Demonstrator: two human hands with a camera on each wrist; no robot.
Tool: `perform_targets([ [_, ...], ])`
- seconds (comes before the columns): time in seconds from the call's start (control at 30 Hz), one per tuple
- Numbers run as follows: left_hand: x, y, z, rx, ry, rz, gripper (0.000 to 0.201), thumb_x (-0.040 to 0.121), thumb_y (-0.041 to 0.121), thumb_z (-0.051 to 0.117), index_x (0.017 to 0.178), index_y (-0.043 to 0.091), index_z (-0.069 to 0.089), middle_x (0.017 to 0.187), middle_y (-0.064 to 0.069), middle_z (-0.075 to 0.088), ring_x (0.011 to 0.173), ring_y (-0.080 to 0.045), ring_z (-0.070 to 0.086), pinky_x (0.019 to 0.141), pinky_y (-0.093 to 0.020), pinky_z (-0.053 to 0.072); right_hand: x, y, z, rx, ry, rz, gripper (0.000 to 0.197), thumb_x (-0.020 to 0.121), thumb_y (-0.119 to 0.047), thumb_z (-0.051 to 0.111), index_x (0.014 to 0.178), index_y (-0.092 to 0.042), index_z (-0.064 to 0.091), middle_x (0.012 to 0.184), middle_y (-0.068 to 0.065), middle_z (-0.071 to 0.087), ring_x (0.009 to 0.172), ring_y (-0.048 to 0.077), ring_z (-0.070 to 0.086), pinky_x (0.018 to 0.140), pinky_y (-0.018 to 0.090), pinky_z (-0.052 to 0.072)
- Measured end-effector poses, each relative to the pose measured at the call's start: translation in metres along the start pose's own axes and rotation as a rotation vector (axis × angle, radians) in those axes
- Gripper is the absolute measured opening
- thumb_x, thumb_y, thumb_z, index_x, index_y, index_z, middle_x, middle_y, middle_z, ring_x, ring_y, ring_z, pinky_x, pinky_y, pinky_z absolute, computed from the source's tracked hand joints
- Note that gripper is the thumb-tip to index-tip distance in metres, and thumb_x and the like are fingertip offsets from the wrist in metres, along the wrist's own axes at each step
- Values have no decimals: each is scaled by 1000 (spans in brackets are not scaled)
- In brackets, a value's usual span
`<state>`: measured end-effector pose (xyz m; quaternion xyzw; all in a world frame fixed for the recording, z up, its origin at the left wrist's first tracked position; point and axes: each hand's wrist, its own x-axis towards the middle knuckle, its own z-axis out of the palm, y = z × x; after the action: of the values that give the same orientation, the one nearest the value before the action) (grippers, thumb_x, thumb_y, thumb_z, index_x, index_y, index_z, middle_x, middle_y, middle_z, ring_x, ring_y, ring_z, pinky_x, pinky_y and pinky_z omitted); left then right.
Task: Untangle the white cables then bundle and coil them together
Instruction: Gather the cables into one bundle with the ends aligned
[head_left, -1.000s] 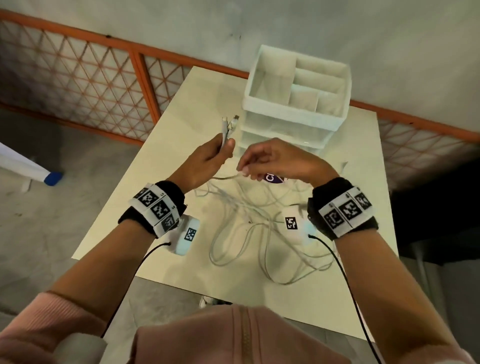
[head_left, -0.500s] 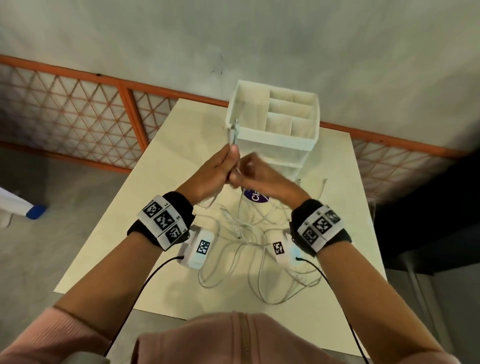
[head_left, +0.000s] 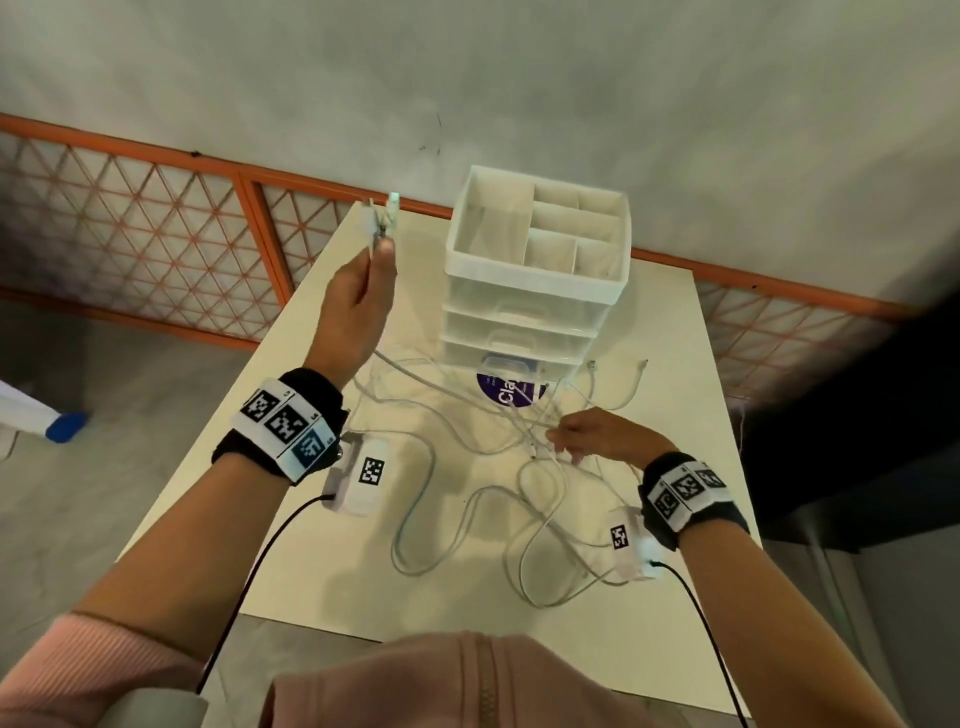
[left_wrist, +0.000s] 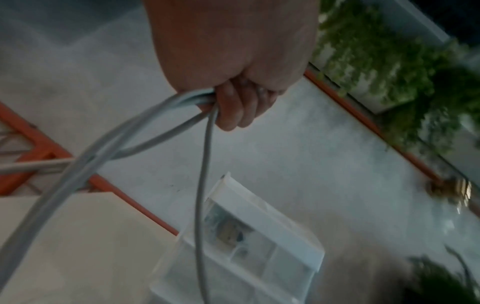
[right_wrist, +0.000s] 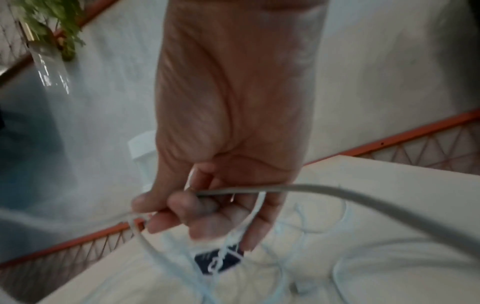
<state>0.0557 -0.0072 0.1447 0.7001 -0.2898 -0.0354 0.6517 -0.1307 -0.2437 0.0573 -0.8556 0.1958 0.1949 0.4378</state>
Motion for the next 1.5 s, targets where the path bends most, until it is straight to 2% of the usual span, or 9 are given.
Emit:
perform_targets([
  [0.3,-35,-17,59,234,-640,-113,18,84,25,70,92,9,69,55,17,57,49,6,48,60,-16,37,-34,-90,-29,105,118,-274,40,96,-37,48,91,-4,70,49,-13,30,42,4,24,42,16,23],
  [0.43,-27,-22,55,256,-379,-62,19,91,29,60,73,22,59,68,3,60,61,-5,53,67,-25,41,-44,-92,-41,189,175,-287,42,97,-40,47,86,-5,68,54,-9,28,45,6,22,44,17,22],
  [0.6,-6,-23,19,418,147,12,35,95,33,52,84,0,59,71,-16,60,64,-26,55,51,-23,29,-50,-37,-49,71,224,-121,42,95,-44,46,68,-13,56,54,-3,38,52,11,41,60,20,38],
  [0.7,-2,-39,11,497,189,-129,35,93,34,55,92,-1,63,83,-21,67,79,-36,62,63,-30,38,-50,-12,-53,131,269,-43,39,98,-41,41,76,-13,59,59,-1,37,58,15,42,68,27,42],
  [0.9,-15,-24,42,370,-95,-94,34,87,29,65,119,18,59,58,4,52,53,-1,51,61,-13,39,-48,-59,-59,-24,244,-152,35,100,-34,41,88,-12,65,62,-5,37,54,8,37,58,21,37],
  [1.0,-23,-7,62,202,-478,-34,30,93,29,57,123,26,57,91,25,64,79,14,56,77,-1,37,-45,-93,-49,-60,108,-244,38,98,-37,45,91,-9,70,56,-9,37,48,4,34,52,17,33],
  [1.1,-27,-1,70,155,-649,-96,20,98,22,47,85,16,61,48,25,53,47,8,47,52,-5,34,-46,-107,-48,-10,80,-326,37,98,-35,47,90,-9,72,47,-14,44,48,4,32,51,14,30],
  [1.27,-18,-5,53,279,-368,-16,36,94,34,53,59,32,47,53,11,38,51,-9,32,48,-13,27,-42,-71,-53,16,116,-184,32,95,-32,53,82,-5,63,41,-14,46,45,3,37,55,20,33],
  [1.5,5,-14,22,340,22,25,45,93,40,54,78,-3,53,62,-19,53,61,-26,44,58,-32,30,-26,13,-39,14,171,51,36,96,-36,47,70,-15,61,67,-1,56,69,14,53,72,23,42],
])
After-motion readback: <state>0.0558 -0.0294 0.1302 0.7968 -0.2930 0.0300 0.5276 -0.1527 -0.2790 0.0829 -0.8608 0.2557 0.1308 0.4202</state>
